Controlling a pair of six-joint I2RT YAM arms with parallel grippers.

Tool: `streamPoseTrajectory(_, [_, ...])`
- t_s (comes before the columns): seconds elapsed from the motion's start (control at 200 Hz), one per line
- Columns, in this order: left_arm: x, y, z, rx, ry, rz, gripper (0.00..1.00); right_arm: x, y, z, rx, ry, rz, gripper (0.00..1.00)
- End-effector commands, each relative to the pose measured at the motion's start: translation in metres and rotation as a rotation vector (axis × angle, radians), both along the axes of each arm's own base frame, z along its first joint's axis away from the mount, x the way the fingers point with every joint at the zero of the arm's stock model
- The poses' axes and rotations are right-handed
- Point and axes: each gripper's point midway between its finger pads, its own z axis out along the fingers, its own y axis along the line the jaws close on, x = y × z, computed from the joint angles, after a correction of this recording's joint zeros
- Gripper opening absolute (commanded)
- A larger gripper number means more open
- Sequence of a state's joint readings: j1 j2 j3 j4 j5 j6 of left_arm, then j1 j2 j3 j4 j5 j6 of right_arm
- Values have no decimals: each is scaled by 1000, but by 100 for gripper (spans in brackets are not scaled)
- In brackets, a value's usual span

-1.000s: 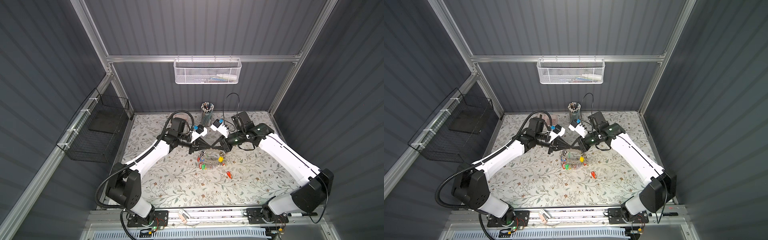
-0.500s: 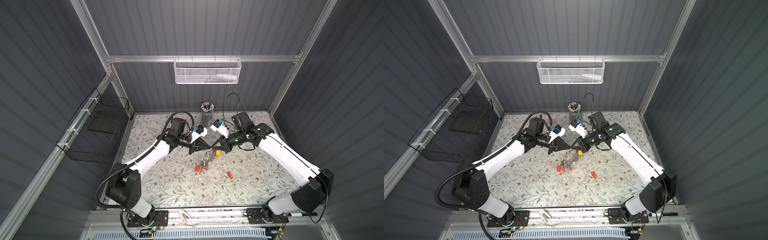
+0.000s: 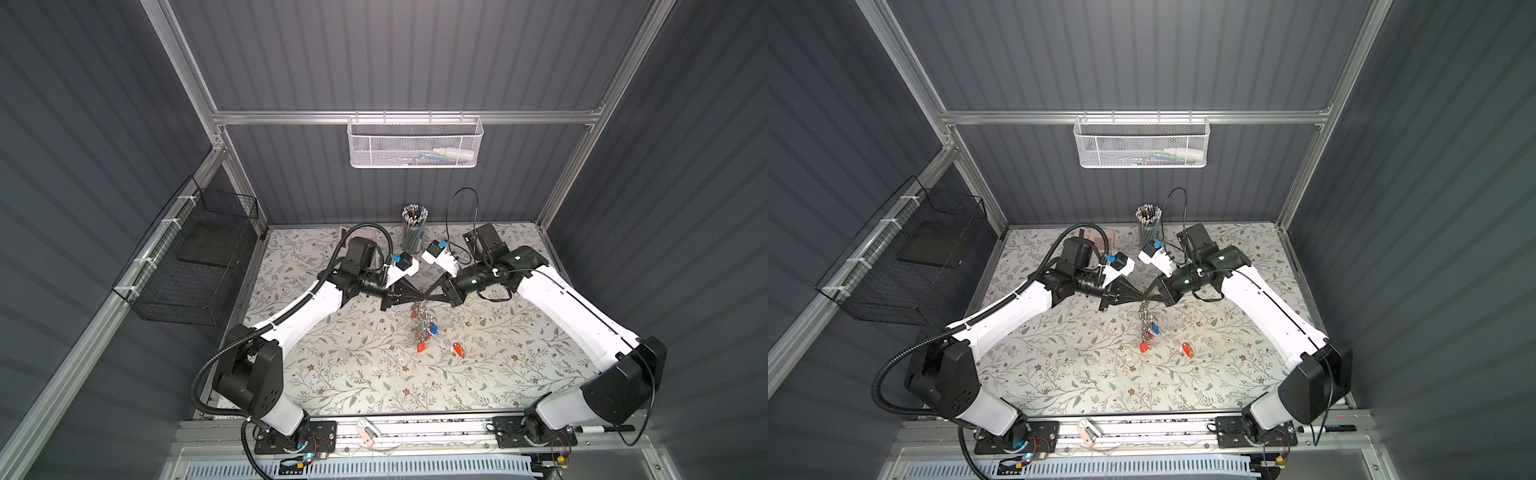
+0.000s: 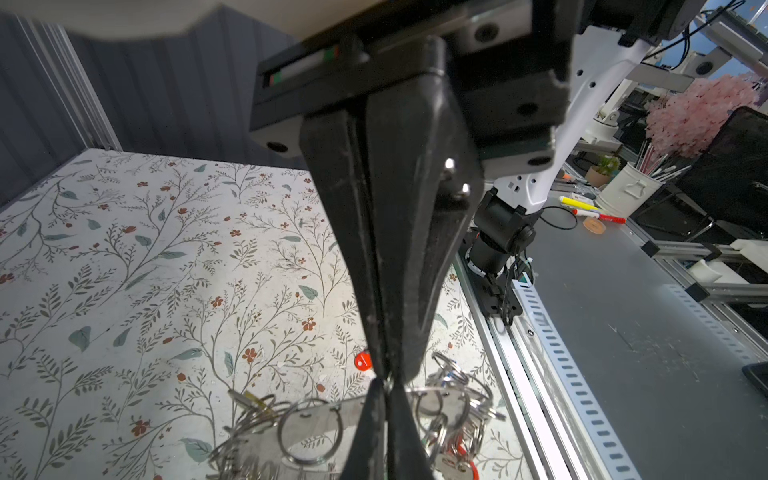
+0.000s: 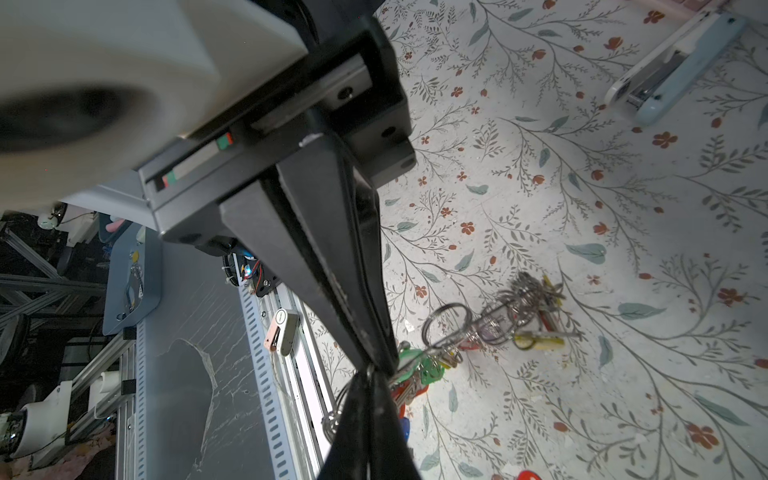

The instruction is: Put the keys on the keyring

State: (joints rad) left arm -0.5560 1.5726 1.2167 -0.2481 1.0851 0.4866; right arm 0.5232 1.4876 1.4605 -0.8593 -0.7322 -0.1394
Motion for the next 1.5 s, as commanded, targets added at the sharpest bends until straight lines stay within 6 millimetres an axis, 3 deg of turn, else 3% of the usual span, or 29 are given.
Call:
streamPoseTrajectory(0.0, [-3,-9,3,0,-1,-19,0,-2,13,24,89,-53,54,0])
streamPoseTrajectory(0.1, [-2,-8,4,-2,-6,-3,0,3,11,26,86,-65,27,0])
streamPoseTrajectory(0.235, [1,-8,15,-45,-13,48,0,11,1,45,141,-96,-43,22])
streamPoseTrajectory(0.42, [3,-3,33,-148,-28,150,0,18,-28,65,249,-144,-196,35])
streamPoseTrajectory(0.595, [5,3,37,-237,-11,243,0,9,-38,53,313,-148,-245,41])
streamPoseTrajectory(0.79, [10,6,39,-343,29,309,0,10,-34,25,326,-90,-242,40])
streamPoseTrajectory(0.981, [13,11,48,-476,74,350,0,9,-24,23,383,-55,-187,36])
streamPoseTrajectory(1.491, [10,1,50,-585,144,335,0,14,-13,23,407,-42,-139,21])
